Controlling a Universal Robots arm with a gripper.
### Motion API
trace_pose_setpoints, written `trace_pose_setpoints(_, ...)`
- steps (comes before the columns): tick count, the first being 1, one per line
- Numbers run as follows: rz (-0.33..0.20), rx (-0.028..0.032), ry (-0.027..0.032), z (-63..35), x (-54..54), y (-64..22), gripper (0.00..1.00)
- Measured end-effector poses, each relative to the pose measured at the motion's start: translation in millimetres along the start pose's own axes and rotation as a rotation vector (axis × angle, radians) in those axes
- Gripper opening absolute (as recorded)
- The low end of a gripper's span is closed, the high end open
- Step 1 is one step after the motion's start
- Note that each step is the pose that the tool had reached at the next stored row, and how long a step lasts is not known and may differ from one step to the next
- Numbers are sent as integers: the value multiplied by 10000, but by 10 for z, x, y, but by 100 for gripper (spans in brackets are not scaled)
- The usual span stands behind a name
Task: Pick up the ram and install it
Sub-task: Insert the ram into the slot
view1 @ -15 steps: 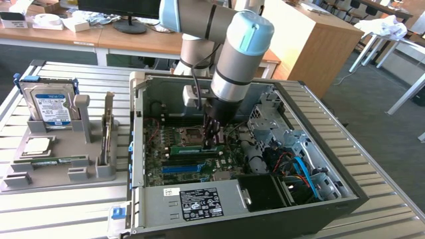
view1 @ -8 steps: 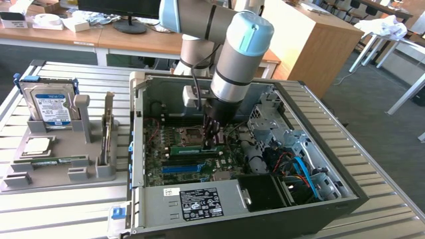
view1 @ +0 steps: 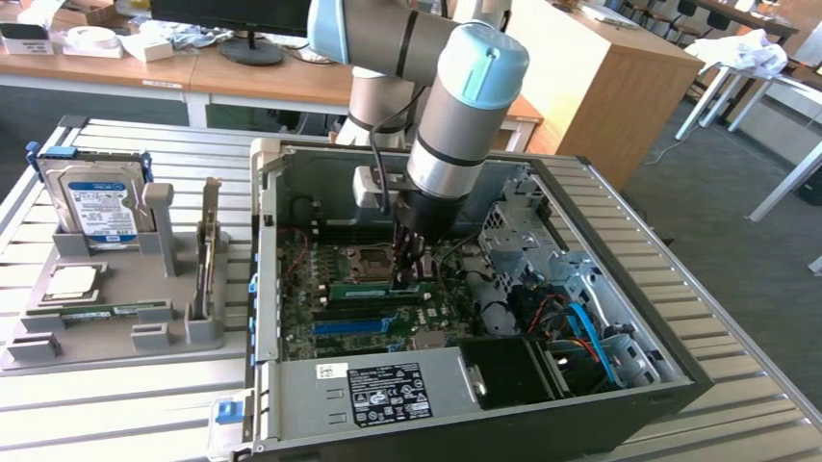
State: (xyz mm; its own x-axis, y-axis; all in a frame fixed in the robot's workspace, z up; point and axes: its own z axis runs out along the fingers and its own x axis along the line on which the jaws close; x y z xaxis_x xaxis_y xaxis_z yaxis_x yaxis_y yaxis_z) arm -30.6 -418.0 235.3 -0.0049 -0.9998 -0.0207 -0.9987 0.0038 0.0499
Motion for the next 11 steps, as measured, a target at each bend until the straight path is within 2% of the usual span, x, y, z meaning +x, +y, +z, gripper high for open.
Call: trace_pose_setpoints(11, 1, -2, 3, 3, -3, 0, 11)
